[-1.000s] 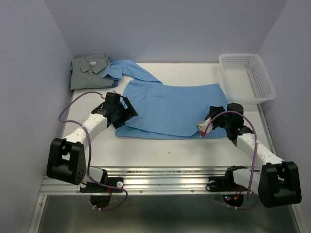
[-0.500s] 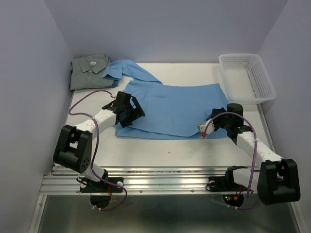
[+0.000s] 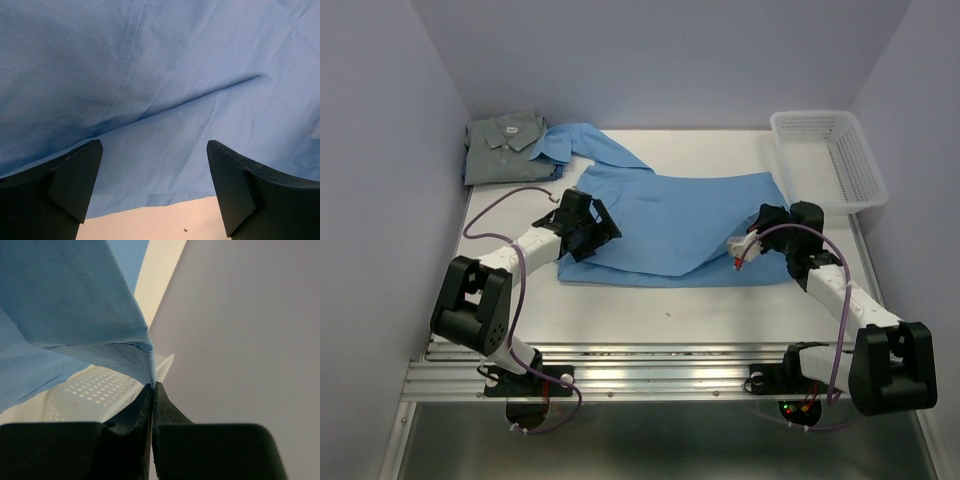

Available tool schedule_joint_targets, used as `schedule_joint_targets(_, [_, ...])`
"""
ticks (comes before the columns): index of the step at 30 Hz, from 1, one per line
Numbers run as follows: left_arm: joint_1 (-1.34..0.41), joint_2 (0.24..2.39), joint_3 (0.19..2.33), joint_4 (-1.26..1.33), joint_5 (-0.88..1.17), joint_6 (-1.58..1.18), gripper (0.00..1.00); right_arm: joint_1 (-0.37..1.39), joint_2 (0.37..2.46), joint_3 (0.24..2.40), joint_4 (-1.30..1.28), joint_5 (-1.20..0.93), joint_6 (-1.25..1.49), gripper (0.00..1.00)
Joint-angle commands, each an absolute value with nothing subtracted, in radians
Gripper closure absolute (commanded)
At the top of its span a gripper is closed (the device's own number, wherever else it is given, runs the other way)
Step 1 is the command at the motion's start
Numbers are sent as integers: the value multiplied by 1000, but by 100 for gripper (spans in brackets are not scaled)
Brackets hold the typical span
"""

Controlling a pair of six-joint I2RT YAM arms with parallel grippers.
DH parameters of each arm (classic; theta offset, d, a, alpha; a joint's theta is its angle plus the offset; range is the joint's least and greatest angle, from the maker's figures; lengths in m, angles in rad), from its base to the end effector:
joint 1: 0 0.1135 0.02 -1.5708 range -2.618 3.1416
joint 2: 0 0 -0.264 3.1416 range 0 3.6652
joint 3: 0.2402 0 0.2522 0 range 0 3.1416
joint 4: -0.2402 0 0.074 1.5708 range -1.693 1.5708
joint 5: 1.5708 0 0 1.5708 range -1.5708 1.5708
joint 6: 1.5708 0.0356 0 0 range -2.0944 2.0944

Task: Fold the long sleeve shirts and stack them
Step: Fold the shirt

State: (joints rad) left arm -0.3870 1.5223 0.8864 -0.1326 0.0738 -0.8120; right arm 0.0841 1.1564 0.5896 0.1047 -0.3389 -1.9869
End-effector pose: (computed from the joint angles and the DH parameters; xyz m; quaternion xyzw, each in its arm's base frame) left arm 0.2941 -0.1227 0.2039 -0.1799 0.9023 -0.2482 0.3030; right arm 0.2470 0.0327 0.2263 -0.7661 0.3511 -0.3392 0.4180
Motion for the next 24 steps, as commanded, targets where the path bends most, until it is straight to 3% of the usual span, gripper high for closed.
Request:
schedule_joint_targets(1, [-397, 1525, 858, -103, 57, -827, 1, 77, 1144, 578, 23, -183, -2072, 94])
schedule_joint_targets(5, [-400, 1526, 851, -104, 54, -822, 1, 77, 1129, 514, -64, -134, -2039, 88])
schedule_joint_targets(6, [-402, 1528, 851, -103, 60, -818, 1, 77, 1111, 509, -101, -85, -1982, 79])
schedule_joint_targets(8, [-403, 1528, 851, -104, 57, -818, 1, 77, 1106, 512, -120, -68, -1964, 76])
schedule_joint_targets(10, [-408, 1528, 850, -103, 54, -821, 1, 77, 1086, 517, -175, -23, -1938, 51])
schedule_joint_targets(11, [-410, 1529, 850, -101, 52, -822, 1, 77, 1077, 525, -193, -25, -1922, 32])
schedule_joint_targets(12, [-411, 1531, 850, -101, 54, -821, 1, 77, 1069, 532, -218, -23, -1913, 0])
schedule_joint_targets(20, [-414, 1523, 853, -98, 58, -810, 1, 77, 875, 715, -520, -15, -1821, 0])
schedule_joint_targets(24, [-416, 1525, 853, -87, 63, -801, 1, 77, 802, 824, -581, -171, -1740, 0])
